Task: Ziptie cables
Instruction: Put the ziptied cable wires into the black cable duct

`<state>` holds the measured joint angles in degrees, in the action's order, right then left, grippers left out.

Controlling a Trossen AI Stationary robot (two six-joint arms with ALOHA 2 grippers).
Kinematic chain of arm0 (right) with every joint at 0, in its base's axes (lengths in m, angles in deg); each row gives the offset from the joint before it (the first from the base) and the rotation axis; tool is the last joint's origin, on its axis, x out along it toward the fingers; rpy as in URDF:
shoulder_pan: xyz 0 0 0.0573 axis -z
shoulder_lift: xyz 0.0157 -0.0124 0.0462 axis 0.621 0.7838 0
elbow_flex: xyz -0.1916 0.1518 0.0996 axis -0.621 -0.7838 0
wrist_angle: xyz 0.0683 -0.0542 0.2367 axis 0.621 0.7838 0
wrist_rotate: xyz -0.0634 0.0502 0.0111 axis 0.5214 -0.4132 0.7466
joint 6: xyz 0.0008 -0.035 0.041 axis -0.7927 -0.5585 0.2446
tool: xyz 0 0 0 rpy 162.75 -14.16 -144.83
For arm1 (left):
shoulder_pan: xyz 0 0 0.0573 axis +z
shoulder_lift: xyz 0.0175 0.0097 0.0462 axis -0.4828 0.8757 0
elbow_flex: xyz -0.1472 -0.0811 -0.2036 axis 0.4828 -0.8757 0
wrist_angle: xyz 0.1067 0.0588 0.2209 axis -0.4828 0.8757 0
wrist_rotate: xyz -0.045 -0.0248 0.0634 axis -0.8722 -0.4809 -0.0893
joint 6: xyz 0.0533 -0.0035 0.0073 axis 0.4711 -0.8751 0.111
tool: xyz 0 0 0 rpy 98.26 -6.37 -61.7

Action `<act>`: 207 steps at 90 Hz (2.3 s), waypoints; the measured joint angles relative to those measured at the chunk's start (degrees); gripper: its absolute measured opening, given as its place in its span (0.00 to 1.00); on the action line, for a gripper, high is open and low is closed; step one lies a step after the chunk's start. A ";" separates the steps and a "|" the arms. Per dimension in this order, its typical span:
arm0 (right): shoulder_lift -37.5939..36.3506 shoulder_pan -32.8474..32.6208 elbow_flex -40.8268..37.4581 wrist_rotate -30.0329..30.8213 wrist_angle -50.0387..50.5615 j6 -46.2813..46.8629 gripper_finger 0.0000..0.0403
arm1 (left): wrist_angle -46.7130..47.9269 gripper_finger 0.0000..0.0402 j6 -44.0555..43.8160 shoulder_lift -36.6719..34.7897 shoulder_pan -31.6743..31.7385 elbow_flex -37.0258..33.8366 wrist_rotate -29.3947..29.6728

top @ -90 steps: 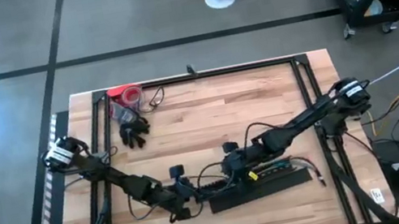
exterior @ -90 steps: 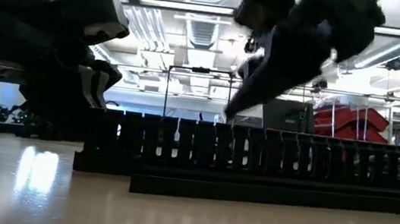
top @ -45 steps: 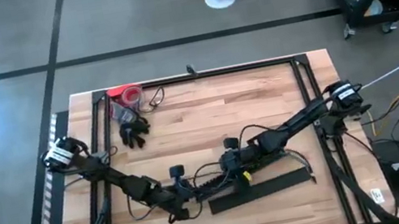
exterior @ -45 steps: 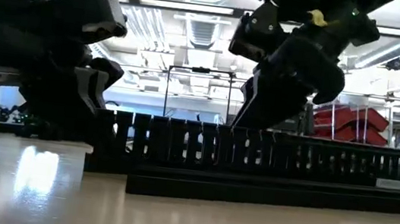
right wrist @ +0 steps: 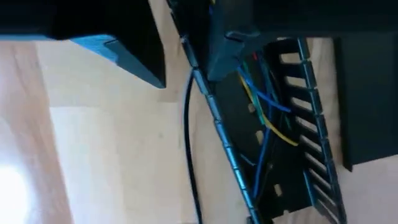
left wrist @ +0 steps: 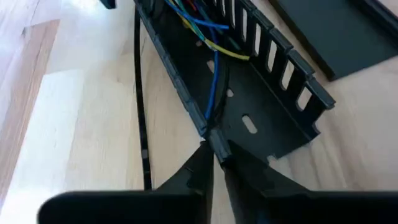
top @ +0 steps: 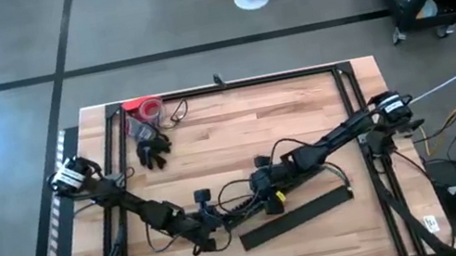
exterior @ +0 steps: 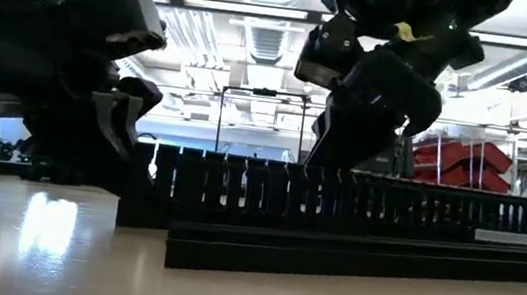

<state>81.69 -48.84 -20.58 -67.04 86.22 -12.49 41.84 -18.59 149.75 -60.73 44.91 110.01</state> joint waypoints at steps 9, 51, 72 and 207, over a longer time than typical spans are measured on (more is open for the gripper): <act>0.19 0.30 0.00 -1.05 -0.26 0.30 0.05 | -0.07 0.13 -0.03 0.04 0.00 0.00 0.00; 0.32 1.50 -0.04 -9.34 -1.08 8.95 0.01 | 0.17 0.35 -0.20 0.11 0.02 -0.09 0.96; 0.32 1.56 -0.06 -10.67 -1.08 8.45 0.01 | -0.20 0.42 -0.53 0.05 0.02 -0.65 1.22; 4.12 1.74 7.67 -7.69 7.28 -0.58 0.25 | 3.64 0.39 -14.48 -1.25 -2.19 -1.74 1.27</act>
<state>85.81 -47.10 -12.91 -74.73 93.49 -13.08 45.48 -33.07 148.51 -62.91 43.17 111.28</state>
